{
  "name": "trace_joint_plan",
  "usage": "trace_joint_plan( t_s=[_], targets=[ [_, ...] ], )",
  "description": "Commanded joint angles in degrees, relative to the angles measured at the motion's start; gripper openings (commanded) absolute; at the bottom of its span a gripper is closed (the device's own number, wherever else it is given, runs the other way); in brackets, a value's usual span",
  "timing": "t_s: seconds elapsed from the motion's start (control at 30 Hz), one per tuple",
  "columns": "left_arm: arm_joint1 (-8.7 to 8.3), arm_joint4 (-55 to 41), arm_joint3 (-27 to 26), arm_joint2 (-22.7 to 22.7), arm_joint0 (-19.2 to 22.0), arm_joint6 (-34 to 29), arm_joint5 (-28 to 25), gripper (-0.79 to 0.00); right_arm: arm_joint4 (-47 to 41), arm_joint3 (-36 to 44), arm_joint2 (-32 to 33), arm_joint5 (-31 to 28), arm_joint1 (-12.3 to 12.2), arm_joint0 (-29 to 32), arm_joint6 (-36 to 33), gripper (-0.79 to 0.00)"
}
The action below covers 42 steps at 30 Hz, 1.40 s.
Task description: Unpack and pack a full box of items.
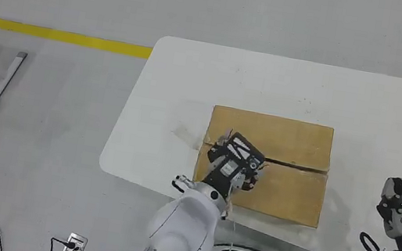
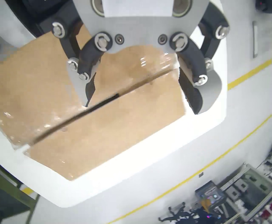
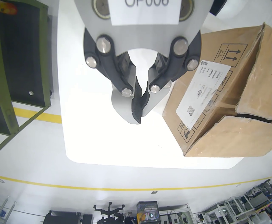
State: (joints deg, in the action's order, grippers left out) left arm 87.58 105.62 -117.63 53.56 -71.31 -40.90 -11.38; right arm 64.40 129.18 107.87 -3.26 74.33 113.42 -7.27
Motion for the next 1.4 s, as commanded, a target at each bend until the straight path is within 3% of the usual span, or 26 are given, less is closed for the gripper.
trace_joint_plan(
  t_s=[0.0, 0.2, 0.5, 0.73, 1.1, 1.37],
  targets=[
    [0.22, 3.5, 2.7, -2.8, 1.8, 0.0, -0.8, 0.000, -0.1, 0.0, 0.2, 0.0, 0.0, 0.4, 0.3, -0.785],
    [0.71, 9.4, 8.2, -4.7, 4.9, -1.0, 0.0, 0.000, -0.9, -0.4, 0.9, 0.1, 0.2, 1.4, 1.2, -0.785],
    [1.41, 14.6, 11.4, -3.5, 8.8, 1.5, 4.9, 0.000, -0.9, -0.3, 1.0, -0.1, 0.4, 1.8, 1.6, -0.785],
    [2.90, 16.1, 15.4, -3.9, 17.1, 3.5, 6.7, 0.000, -0.5, 0.5, 0.7, -0.1, 0.4, 1.2, 0.8, -0.785],
    [7.00, 15.5, 33.6, -6.9, 34.7, 4.0, 10.1, 0.000, -1.1, 1.6, 0.9, 0.1, 0.7, 2.0, 1.1, -0.785],
    [9.56, 15.7, 47.2, -10.0, 40.2, 5.2, 10.8, 0.000, -1.7, 1.7, 1.2, 0.0, 0.9, 2.8, 1.8, -0.785]
  ],
)
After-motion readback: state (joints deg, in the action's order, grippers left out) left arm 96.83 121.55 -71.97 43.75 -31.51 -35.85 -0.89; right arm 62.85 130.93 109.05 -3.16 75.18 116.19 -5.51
